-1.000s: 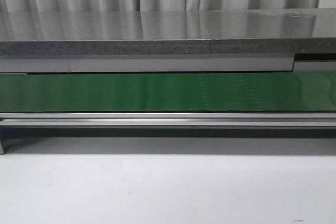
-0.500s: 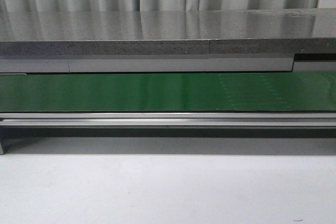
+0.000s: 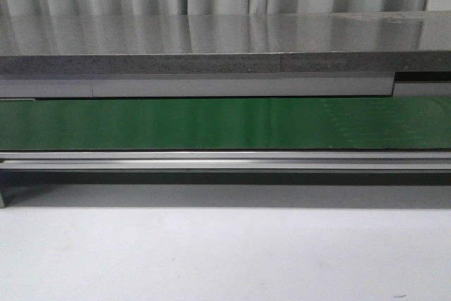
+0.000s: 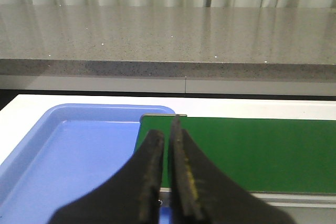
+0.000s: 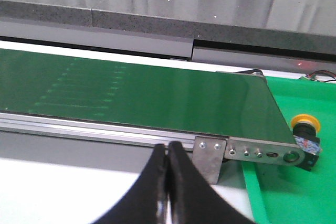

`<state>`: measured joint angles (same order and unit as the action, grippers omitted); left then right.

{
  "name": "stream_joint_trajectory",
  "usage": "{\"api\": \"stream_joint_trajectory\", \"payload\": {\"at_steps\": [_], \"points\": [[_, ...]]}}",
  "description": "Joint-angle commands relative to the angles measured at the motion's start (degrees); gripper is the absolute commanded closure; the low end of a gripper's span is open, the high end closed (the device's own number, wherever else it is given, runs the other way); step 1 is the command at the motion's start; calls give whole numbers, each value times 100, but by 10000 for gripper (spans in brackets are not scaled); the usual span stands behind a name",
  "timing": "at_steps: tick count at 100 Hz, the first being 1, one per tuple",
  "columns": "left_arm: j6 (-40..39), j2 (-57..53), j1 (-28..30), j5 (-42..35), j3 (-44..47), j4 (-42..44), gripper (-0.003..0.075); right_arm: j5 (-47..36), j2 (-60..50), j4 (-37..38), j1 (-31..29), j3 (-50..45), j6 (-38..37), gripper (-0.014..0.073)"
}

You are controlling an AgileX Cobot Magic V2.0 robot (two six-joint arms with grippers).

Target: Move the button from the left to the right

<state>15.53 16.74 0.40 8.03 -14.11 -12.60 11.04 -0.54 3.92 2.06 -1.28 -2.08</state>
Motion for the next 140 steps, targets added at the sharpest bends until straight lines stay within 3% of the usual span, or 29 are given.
{"api": "stream_joint_trajectory", "payload": {"at_steps": [1, 140], "points": [[-22, 31, -44, -459, -149, -69, 715, -845, -98, 103, 4, -39, 59, 662], [-22, 31, -44, -568, -149, 109, 715, -829, -98, 103, 4, -42, 59, 662]]}}
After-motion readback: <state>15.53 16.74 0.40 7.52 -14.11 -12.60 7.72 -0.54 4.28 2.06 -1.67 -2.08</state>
